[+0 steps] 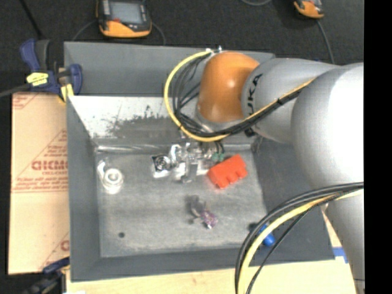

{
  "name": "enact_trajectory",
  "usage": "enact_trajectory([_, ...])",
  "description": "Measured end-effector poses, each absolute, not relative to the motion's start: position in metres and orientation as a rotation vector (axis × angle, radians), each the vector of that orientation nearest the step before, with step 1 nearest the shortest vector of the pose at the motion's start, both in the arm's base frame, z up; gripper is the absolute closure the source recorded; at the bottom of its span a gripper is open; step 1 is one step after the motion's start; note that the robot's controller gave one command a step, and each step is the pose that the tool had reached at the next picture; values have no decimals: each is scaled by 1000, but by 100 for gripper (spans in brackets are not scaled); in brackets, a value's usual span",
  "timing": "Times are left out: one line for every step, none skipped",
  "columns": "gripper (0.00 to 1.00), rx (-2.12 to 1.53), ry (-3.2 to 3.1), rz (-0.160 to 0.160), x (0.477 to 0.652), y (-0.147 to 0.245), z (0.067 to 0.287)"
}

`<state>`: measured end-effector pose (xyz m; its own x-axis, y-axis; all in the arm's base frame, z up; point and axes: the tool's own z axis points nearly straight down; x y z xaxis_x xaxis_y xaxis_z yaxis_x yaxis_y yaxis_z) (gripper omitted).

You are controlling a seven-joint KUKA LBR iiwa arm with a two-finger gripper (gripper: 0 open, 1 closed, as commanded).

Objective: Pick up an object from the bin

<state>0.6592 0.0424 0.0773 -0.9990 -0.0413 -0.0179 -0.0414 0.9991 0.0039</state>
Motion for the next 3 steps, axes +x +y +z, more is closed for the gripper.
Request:
enact_trajectory([0,-62,3120,9,661,43,81])
enact_trajectory([0,102,3113,14,654,42,80])
enact_trajectory([0,101,3108,18,656,43,83])
